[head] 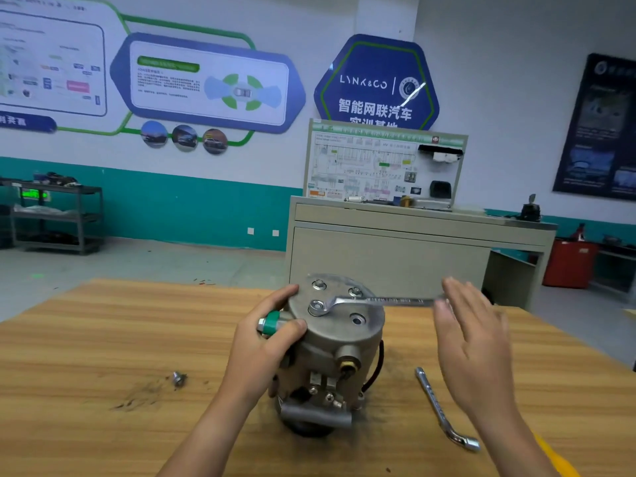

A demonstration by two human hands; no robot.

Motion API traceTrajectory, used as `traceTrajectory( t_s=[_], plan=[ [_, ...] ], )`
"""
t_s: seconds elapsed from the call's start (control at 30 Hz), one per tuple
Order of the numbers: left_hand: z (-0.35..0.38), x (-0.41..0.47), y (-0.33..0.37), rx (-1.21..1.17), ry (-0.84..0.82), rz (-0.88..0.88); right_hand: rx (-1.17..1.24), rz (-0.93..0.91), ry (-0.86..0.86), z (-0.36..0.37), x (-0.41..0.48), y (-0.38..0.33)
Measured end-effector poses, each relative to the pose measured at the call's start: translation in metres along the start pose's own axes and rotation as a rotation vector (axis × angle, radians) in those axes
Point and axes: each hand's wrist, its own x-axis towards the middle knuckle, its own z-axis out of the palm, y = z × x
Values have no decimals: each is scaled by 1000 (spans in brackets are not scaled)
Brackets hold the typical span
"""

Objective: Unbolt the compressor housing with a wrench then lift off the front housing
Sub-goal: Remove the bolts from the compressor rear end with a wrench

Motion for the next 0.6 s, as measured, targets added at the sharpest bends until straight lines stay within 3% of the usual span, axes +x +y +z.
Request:
traceTrajectory(
  t_s=[0.17, 0.33, 0.6],
  plan=[
    [6, 5, 3, -21, -35, 13, 55, 73, -333, 54, 90, -21],
    [9, 2, 6, -4, -14, 35, -240, 25, -775, 104, 110, -85],
    [9, 2, -1, 74, 48, 113, -445, -473, -759, 114, 59, -131]
  ],
)
